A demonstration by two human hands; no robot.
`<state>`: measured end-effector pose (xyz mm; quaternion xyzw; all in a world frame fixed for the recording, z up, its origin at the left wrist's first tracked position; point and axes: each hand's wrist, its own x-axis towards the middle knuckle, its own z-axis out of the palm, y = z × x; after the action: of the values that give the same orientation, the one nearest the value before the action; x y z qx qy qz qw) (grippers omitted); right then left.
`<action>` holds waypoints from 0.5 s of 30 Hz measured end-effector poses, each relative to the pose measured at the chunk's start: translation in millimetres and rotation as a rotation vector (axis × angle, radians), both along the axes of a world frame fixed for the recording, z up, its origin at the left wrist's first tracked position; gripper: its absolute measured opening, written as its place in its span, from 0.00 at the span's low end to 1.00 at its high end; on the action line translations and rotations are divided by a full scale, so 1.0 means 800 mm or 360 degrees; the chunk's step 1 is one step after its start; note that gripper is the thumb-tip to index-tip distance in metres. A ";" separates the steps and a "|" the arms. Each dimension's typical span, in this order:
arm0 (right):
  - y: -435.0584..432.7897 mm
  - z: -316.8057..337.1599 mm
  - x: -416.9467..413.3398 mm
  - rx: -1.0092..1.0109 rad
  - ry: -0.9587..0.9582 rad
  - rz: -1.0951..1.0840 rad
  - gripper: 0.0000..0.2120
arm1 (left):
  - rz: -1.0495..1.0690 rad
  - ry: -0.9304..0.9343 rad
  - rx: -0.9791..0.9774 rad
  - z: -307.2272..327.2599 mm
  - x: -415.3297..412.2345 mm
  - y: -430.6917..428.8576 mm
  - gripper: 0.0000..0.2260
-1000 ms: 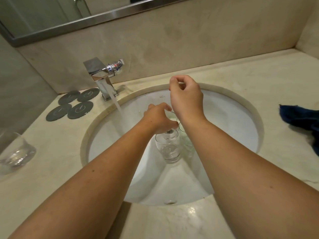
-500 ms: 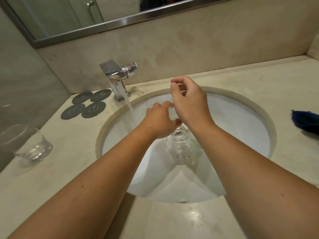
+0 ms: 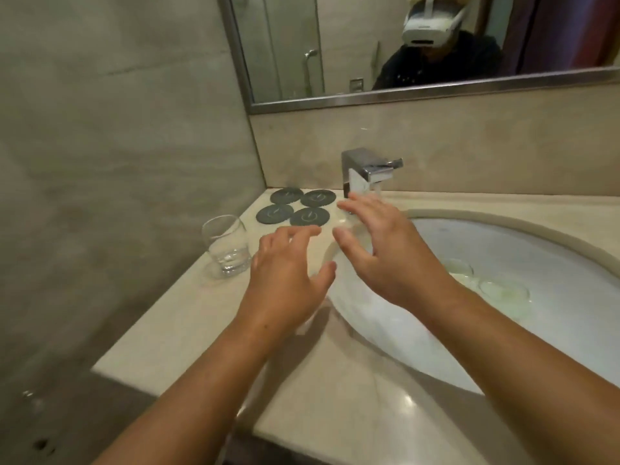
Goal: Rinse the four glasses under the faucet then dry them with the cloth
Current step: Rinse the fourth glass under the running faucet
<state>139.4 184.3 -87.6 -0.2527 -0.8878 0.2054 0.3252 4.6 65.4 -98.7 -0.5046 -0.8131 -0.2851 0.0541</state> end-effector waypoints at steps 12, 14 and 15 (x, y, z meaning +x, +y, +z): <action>-0.088 -0.032 -0.077 0.0029 0.0061 0.0159 0.28 | 0.0547 -0.0609 0.0393 -0.014 -0.116 -0.075 0.42; -0.086 -0.043 -0.074 0.0039 0.0076 0.0140 0.26 | 0.0545 -0.0763 0.0389 -0.016 -0.127 -0.071 0.43; -0.085 -0.046 -0.072 0.0036 0.0091 0.0125 0.25 | 0.0538 -0.0812 0.0385 -0.017 -0.132 -0.068 0.43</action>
<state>81.9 116.4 -124.3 -0.2080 -0.8896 0.2151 0.3451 -100.6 11.4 -112.3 -0.2647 -0.8330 -0.4838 -0.0452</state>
